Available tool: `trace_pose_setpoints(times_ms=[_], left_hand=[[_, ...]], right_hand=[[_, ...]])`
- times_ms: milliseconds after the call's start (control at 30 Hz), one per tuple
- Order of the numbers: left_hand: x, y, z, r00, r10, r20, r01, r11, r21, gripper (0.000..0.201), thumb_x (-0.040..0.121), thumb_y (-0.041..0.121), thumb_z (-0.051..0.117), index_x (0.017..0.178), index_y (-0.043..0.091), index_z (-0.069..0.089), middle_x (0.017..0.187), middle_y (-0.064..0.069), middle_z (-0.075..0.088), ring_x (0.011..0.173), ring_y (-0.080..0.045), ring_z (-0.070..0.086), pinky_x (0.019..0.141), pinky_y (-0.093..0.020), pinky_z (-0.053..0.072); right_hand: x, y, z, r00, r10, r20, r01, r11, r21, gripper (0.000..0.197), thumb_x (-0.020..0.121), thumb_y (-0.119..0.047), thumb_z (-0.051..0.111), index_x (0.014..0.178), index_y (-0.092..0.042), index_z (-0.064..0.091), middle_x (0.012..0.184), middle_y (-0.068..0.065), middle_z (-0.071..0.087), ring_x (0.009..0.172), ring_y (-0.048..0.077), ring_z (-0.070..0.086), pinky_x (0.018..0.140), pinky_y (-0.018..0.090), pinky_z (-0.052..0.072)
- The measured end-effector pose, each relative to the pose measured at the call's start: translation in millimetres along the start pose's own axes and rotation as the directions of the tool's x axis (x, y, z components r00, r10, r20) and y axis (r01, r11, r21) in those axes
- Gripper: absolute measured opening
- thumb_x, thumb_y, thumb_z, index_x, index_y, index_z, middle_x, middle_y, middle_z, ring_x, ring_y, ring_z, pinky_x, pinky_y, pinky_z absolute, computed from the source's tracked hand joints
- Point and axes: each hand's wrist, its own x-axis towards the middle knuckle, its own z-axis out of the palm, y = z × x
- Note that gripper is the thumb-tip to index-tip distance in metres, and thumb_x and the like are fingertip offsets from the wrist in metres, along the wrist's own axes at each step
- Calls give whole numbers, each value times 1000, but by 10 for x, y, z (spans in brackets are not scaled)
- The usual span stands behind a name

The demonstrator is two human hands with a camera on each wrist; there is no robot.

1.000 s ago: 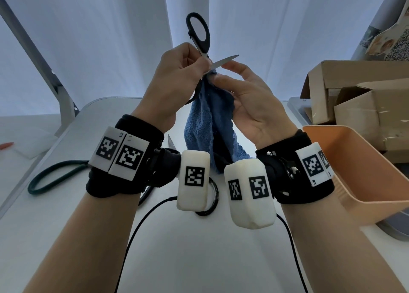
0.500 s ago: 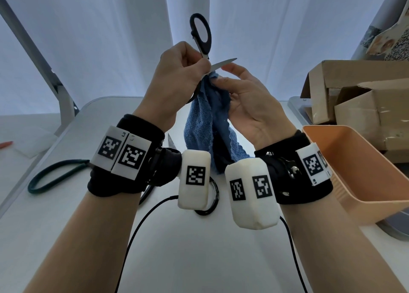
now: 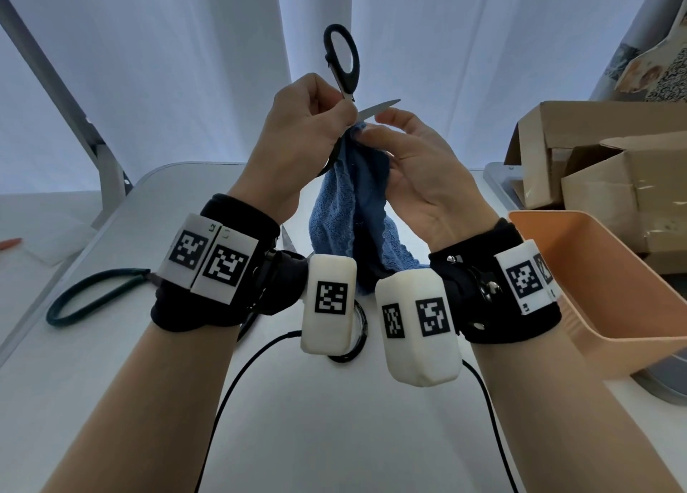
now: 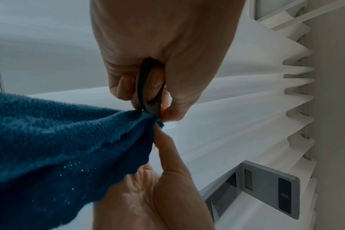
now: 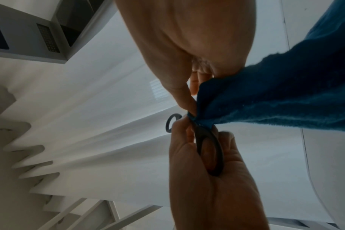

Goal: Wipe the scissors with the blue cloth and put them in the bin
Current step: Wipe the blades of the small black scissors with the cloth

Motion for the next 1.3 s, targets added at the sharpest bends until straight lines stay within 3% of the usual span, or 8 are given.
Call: trace_pose_setpoints(times_ms=[167,333,467,567,833,1000,1167,1300], left_hand=[[12,9,-25,999,17,-32,-17,1000,-11,8,94,12,59,91,8,54,67,3,45,47,-3,36,50,-17,34],[7,14,-16,1000,17,-6,-17,1000,-22,8,93,11,60,88,9,55,66,2,47,49,-5,39,50,-17,34],[2,26,-13,999,31,-12,-32,999,-29,8,94,11,60,90,7,55,57,10,47,44,-1,38,49,-15,34],[8,27,-44,1000,21,-8,-22,999,-40,13,94,10,60,82,11,55,52,14,45,43,-1,37,49,-15,33],[32,40,-108,1000,15,-14,-16,998,-63,16,94,12,61,79,14,54,61,7,44,48,-5,33,47,-15,31],[40,37,-150,1000,18,-24,-20,998,-63,14,95,11,59,81,13,56,67,1,44,50,-6,33,47,-15,31],[21,39,-81,1000,27,-4,-28,996,-81,10,94,11,60,86,9,54,65,2,42,46,-4,32,46,-15,30],[18,23,-50,1000,21,-2,-21,998,-62,10,94,11,60,85,10,55,63,3,46,47,-4,36,49,-17,33]], right_hand=[[-9,9,17,1000,13,-8,-13,1000,21,30,91,3,65,114,-6,47,98,15,61,66,18,68,59,26,57],[13,-21,4,1000,-13,-9,12,1000,-19,40,88,10,62,126,5,48,108,18,63,81,24,69,77,32,61],[-3,-34,3,1000,-12,-3,12,1000,-3,29,89,7,63,110,-7,48,95,12,60,70,19,67,64,27,58],[-6,-46,18,1000,-3,23,3,1000,-5,28,89,9,61,109,-8,49,94,13,60,69,19,66,63,28,58],[-35,-68,-11,998,36,58,-34,999,-32,28,90,3,65,109,-9,48,99,16,58,65,19,66,59,27,57],[-13,-90,-34,995,20,95,-11,996,-94,34,88,13,60,114,-5,48,92,11,68,75,21,67,72,28,59],[-30,-64,-19,999,25,44,-25,1000,-17,27,90,2,66,105,-10,47,91,12,56,63,18,65,57,27,56],[-29,-86,-28,999,5,44,-3,999,-46,27,89,8,63,106,-9,50,92,14,63,68,20,67,60,27,57]])
